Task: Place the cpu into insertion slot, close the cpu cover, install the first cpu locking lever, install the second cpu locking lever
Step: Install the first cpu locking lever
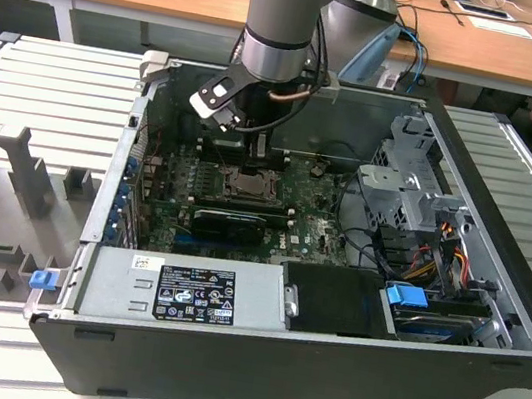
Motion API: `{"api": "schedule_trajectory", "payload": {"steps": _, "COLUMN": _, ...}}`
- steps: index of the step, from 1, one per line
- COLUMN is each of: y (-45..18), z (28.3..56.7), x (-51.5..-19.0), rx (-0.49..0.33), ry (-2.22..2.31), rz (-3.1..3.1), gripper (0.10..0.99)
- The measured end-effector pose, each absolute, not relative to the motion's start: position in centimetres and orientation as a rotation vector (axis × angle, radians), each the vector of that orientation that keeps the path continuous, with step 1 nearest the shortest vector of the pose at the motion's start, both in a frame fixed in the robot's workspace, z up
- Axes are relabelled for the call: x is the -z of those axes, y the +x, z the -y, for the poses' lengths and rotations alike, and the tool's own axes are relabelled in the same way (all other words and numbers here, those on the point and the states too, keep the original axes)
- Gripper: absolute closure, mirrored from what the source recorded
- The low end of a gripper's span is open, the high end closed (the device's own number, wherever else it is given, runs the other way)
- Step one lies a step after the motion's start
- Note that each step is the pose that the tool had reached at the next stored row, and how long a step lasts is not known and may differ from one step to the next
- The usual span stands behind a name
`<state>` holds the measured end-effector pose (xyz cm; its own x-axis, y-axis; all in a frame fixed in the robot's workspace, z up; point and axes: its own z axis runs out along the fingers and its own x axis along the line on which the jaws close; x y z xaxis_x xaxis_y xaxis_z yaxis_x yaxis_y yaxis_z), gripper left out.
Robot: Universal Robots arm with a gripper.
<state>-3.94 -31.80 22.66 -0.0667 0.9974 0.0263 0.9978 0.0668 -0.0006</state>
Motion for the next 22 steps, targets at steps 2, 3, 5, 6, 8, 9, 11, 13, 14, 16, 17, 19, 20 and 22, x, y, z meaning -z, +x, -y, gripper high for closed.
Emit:
{"api": "schedule_trajectory", "payload": {"steps": 2, "y": -4.0, "z": 31.8, "x": -22.7, "rx": 0.027, "ry": -2.132, "rz": 2.28, "gripper": 0.98}}
{"api": "schedule_trajectory", "payload": {"steps": 3, "y": -4.0, "z": 31.8, "x": -22.7, "rx": 0.027, "ry": -2.133, "rz": 2.28, "gripper": 0.98}}
{"api": "schedule_trajectory", "payload": {"steps": 5, "y": -4.0, "z": 31.8, "x": -23.1, "rx": 0.027, "ry": -2.133, "rz": 2.28, "gripper": 0.98}}
{"api": "schedule_trajectory", "payload": {"steps": 6, "y": -4.0, "z": 31.8, "x": -23.4, "rx": 0.027, "ry": -2.133, "rz": 2.28, "gripper": 0.98}}
{"api": "schedule_trajectory", "payload": {"steps": 8, "y": -4.0, "z": 31.8, "x": -23.7, "rx": 0.027, "ry": -2.133, "rz": 2.28, "gripper": 0.98}}
{"api": "schedule_trajectory", "payload": {"steps": 9, "y": -4.0, "z": 31.8, "x": -24.0, "rx": 0.027, "ry": -2.133, "rz": 2.28, "gripper": 0.98}}
{"api": "schedule_trajectory", "payload": {"steps": 11, "y": -4.0, "z": 31.8, "x": -24.4, "rx": 0.027, "ry": -2.133, "rz": 2.28, "gripper": 0.98}}
{"api": "schedule_trajectory", "payload": {"steps": 13, "y": -4.0, "z": 31.8, "x": -26.0, "rx": 0.027, "ry": -2.133, "rz": 2.28, "gripper": 0.98}}
{"api": "schedule_trajectory", "payload": {"steps": 14, "y": -4.0, "z": 31.8, "x": -26.4, "rx": 0.027, "ry": -2.133, "rz": 2.28, "gripper": 0.98}}
{"api": "schedule_trajectory", "payload": {"steps": 16, "y": -4.0, "z": 31.8, "x": -26.9, "rx": 0.027, "ry": -2.133, "rz": 2.28, "gripper": 0.98}}
{"api": "schedule_trajectory", "payload": {"steps": 17, "y": -4.0, "z": 31.8, "x": -27.2, "rx": 0.027, "ry": -2.133, "rz": 2.28, "gripper": 0.98}}
{"api": "schedule_trajectory", "payload": {"steps": 19, "y": -4.0, "z": 31.8, "x": -27.2, "rx": 0.028, "ry": -2.116, "rz": 2.295, "gripper": 0.98}}
{"api": "schedule_trajectory", "payload": {"steps": 20, "y": -4.0, "z": 31.8, "x": -27.2, "rx": 0.027, "ry": -2.101, "rz": 2.309, "gripper": 0.98}}
{"api": "schedule_trajectory", "payload": {"steps": 22, "y": -4.0, "z": 31.8, "x": -27.2, "rx": 0.027, "ry": -2.046, "rz": 2.357, "gripper": 0.98}}
